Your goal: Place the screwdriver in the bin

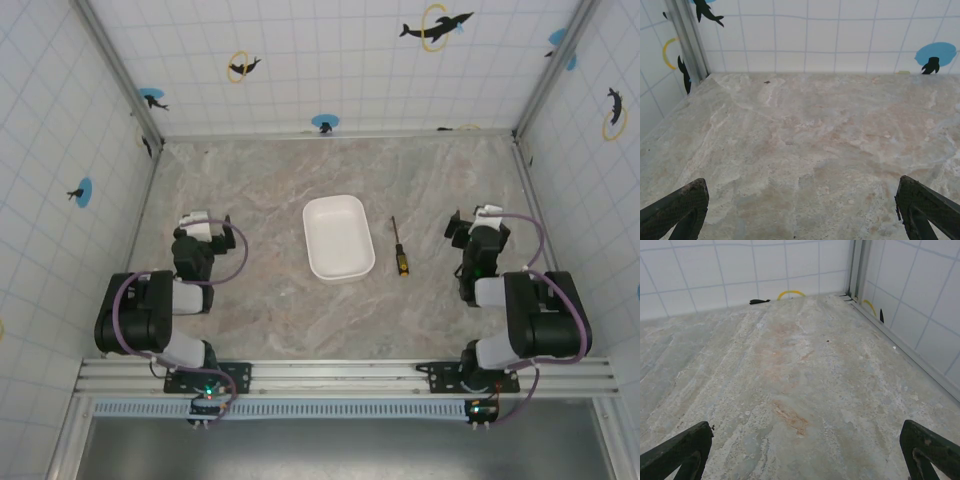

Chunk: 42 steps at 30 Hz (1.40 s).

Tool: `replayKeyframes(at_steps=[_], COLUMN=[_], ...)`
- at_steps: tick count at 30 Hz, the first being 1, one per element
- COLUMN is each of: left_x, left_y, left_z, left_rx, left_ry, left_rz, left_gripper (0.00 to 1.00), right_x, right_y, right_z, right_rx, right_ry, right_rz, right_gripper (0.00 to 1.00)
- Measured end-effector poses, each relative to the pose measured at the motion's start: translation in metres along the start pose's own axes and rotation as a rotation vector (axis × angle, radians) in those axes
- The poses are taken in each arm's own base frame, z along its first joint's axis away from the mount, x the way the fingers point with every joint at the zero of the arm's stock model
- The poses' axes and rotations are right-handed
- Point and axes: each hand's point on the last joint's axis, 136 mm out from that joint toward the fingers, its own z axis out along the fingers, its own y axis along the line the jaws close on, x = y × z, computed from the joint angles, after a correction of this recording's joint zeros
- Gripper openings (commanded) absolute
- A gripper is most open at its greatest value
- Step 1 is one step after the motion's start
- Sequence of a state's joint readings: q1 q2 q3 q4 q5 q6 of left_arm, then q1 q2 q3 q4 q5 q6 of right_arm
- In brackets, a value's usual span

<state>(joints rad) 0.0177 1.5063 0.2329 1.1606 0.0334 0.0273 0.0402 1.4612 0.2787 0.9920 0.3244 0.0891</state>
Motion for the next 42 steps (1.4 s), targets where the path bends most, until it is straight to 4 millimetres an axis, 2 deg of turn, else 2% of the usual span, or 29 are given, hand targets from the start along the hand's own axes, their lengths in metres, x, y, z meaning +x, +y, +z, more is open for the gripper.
replayKeyframes(at_steps=[20,23,25,26,30,32,33,35,37,40,42], left_x=[0.0,0.0,-0.011,-0.023,-0.084,-0.108,-0.113,-0.11,-0.096,-0.069,-0.051], left_y=[0.0,0.0,0.0,0.001,-0.007,-0.017,-0.023,-0.037,-0.052,-0.074,-0.086], left_z=[0.0,0.004,0.009,0.012,0.009,0.003,0.001,-0.002,-0.003,-0.008,-0.013], left_rx=[0.0,0.001,0.002,0.002,0.054,0.117,0.15,0.221,0.281,0.351,0.391], left_ry=[0.0,0.022,0.037,0.032,-0.046,-0.075,-0.074,-0.041,0.026,0.13,0.194], left_rz=[0.0,0.0,0.0,-0.002,-0.047,-0.091,-0.117,-0.175,-0.229,-0.296,-0.332], left_gripper=[0.98,0.98,0.98,0.98,0.98,0.98,0.97,0.98,0.97,0.98,0.98], right_x=[0.0,-0.008,-0.022,-0.032,-0.076,-0.088,-0.088,-0.079,-0.061,-0.018,0.012], right_y=[0.002,0.004,0.008,0.01,0.027,0.04,0.047,0.066,0.085,0.111,0.121], right_z=[-0.001,-0.008,-0.012,-0.014,-0.024,-0.03,-0.033,-0.04,-0.046,-0.06,-0.069], right_rx=[-0.004,-0.01,-0.015,-0.021,-0.071,-0.115,-0.141,-0.207,-0.264,-0.339,-0.366], right_ry=[0.003,0.002,-0.007,-0.013,-0.026,-0.002,0.02,0.099,0.195,0.376,0.49], right_rz=[-0.006,-0.017,-0.018,-0.015,0.02,0.037,0.043,0.044,0.033,-0.007,-0.037], right_gripper=[1.0,1.0,0.99,0.99,0.98,0.98,0.98,0.97,0.97,0.94,0.94])
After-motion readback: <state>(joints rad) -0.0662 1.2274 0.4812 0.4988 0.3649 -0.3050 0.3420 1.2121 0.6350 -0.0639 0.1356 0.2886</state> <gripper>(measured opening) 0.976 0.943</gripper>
